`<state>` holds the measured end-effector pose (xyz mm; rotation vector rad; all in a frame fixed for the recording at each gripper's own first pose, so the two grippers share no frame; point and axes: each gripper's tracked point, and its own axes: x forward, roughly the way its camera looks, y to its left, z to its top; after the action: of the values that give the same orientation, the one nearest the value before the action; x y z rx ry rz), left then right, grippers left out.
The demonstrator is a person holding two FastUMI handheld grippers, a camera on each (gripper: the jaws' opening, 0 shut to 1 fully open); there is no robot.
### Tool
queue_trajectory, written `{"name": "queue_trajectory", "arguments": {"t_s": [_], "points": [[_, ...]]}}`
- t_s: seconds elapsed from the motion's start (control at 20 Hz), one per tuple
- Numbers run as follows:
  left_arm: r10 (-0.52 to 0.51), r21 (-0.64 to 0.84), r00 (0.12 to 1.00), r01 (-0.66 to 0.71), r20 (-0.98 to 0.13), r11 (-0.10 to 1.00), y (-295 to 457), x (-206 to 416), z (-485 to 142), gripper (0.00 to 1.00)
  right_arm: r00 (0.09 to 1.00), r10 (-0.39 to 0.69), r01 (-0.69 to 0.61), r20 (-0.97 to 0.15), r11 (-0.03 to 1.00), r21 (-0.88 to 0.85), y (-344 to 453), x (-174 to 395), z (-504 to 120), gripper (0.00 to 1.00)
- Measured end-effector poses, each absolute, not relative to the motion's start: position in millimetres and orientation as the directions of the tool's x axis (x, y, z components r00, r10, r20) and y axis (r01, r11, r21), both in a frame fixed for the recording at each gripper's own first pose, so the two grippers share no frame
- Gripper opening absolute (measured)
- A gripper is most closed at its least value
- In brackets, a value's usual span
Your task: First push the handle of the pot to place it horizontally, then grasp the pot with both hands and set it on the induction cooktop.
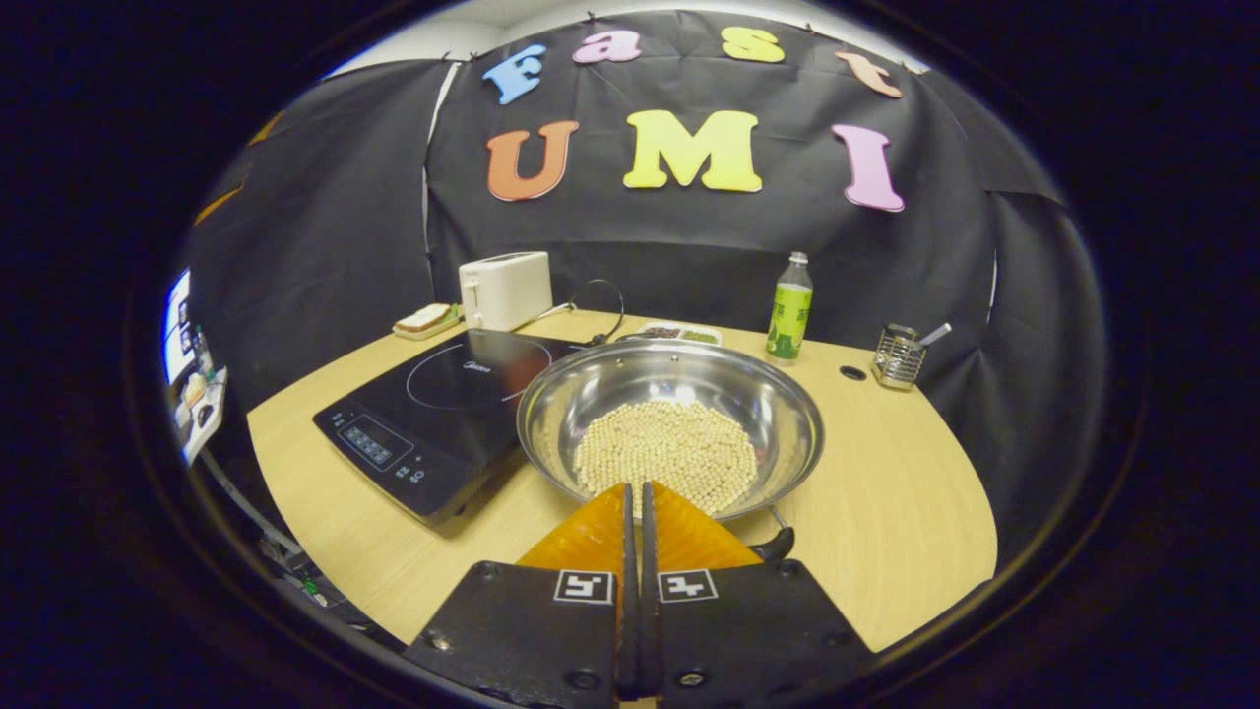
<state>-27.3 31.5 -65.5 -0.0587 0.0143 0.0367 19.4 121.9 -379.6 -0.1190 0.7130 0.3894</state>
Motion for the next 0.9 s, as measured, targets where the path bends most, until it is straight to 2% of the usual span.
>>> {"name": "queue_trajectory", "arguments": {"t_s": [0.1,0.4,0.6,0.75,0.8,0.9], "points": [[0.037,-0.059,0.999,-0.038,-0.023,0.998,31,-35,-73,0.97,0.696,0.285,-0.352,-0.660,0.935,0.033,116,19,-386,0.00],[0.056,-0.066,0.997,-0.060,-0.050,0.996,33,-39,-98,0.97,0.700,0.299,-0.327,-0.648,0.941,0.081,112,11,-395,0.04],[0.062,-0.057,0.997,-0.064,-0.038,0.996,36,-27,-92,0.96,0.704,0.311,-0.341,-0.639,0.937,0.080,110,11,-394,0.04],[0.058,-0.070,0.998,-0.058,-0.013,0.996,37,-16,-78,0.97,0.717,0.279,-0.325,-0.639,0.945,0.048,95,15,-394,0.04],[0.063,-0.071,0.998,-0.063,-0.007,0.995,38,-14,-74,0.97,0.711,0.292,-0.314,-0.640,0.946,0.082,94,15,-395,0.00],[0.070,-0.074,0.998,-0.069,0.008,0.995,40,-11,-70,0.97,0.698,0.319,-0.313,-0.641,0.941,0.128,98,12,-392,0.00]]}}
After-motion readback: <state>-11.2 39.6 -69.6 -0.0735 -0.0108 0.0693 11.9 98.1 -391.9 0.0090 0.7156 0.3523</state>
